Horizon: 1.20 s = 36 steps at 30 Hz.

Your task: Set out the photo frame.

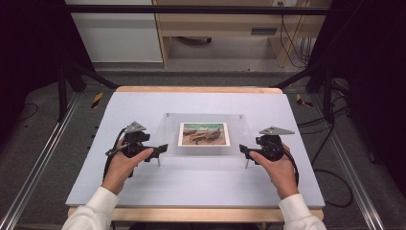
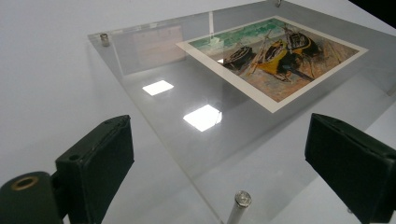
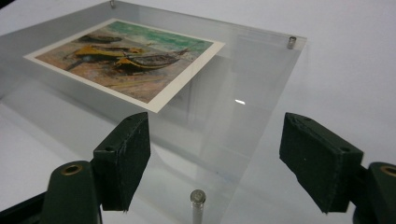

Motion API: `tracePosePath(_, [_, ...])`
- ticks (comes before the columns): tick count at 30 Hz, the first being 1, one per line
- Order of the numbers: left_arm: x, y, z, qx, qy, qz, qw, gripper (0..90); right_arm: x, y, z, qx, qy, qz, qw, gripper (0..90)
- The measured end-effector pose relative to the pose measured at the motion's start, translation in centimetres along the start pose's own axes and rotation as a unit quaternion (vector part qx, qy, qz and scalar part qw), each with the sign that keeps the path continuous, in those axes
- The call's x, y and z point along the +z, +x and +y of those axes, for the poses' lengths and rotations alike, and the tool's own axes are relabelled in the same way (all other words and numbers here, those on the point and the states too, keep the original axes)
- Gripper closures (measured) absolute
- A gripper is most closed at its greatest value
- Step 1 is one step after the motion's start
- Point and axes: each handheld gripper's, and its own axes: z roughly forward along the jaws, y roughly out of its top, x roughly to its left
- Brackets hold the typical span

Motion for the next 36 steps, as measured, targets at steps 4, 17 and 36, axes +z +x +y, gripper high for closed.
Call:
tracePosePath(4, [0.5,0.2,-0.2,-0.02,-0.007,-0.003,0.9998,15.3,0.7,-0.1,0.0,0.009,0.002,0.01,0.9999,24.6])
tracePosePath(17, [1.6,0.3,-1.2,-0.045,-0.001,-0.008,0.999,19.2,1.9,-0.1,-0.1,0.027,0.016,0.019,0.9993,26.6])
tracePosePath(36, [2.2,0.6,-1.4,-0.078,0.006,-0.032,0.9964,14.1,2.8,-0.7,-0.4,0.065,0.033,0.04,0.9966,18.3])
